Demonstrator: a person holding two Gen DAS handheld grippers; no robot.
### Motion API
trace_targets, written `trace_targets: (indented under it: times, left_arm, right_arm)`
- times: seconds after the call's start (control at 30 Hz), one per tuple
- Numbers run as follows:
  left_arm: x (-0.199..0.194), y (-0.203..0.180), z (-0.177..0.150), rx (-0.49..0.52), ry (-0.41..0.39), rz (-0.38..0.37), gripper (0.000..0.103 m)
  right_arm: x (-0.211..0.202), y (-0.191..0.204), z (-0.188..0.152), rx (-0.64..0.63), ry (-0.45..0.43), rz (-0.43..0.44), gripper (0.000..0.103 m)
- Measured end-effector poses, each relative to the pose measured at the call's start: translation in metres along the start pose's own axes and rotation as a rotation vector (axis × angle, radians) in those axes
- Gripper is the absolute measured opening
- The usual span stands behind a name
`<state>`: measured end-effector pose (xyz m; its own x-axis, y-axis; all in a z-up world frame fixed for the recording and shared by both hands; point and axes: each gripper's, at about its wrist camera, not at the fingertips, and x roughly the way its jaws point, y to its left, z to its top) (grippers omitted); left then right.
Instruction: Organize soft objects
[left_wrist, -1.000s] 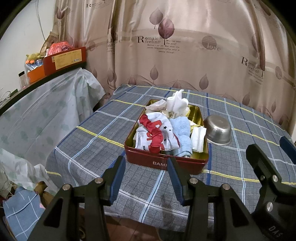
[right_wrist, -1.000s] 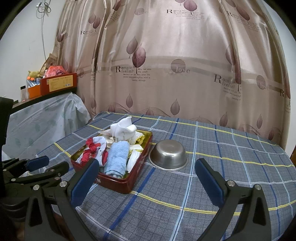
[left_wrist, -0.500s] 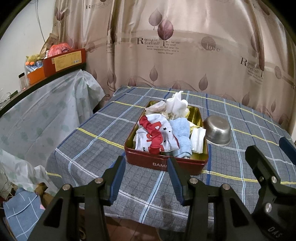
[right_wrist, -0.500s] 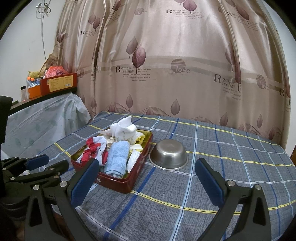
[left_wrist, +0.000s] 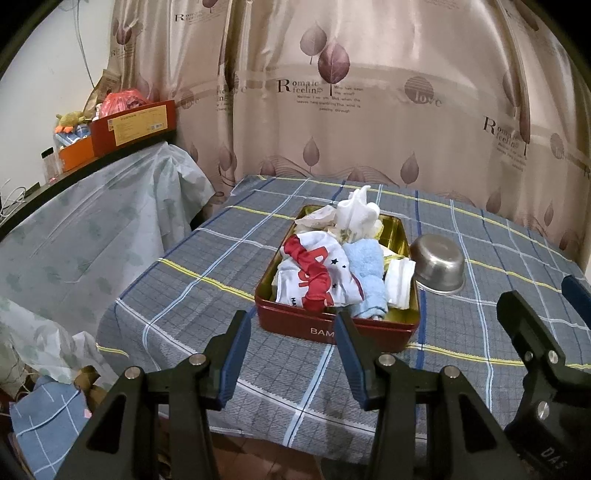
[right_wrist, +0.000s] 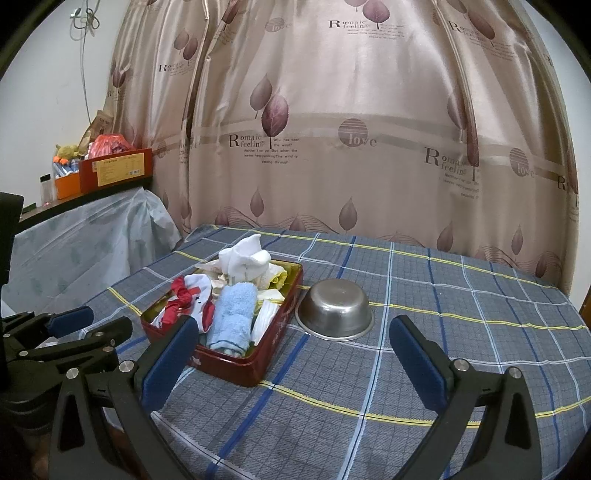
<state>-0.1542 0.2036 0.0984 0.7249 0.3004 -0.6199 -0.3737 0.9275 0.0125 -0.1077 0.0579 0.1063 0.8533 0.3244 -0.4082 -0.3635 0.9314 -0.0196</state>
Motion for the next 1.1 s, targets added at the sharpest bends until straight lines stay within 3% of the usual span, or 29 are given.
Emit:
trace_targets:
  times: [0.87,1.1]
  left_arm:
    - [0.0033,0.0063,0.0031,-0.002,0.008,0.0,0.048]
    - [-0.0005,0.0089,0.0048,0.003,-0.022,-0.007,0.048]
  right_arm:
    - [-0.0017,-0.0006,0.0009,0.001,-0.001,0.001,0.102]
    - [-0.0049,-0.0012,0.0038,-0.002,-0.006,0.002,0.102]
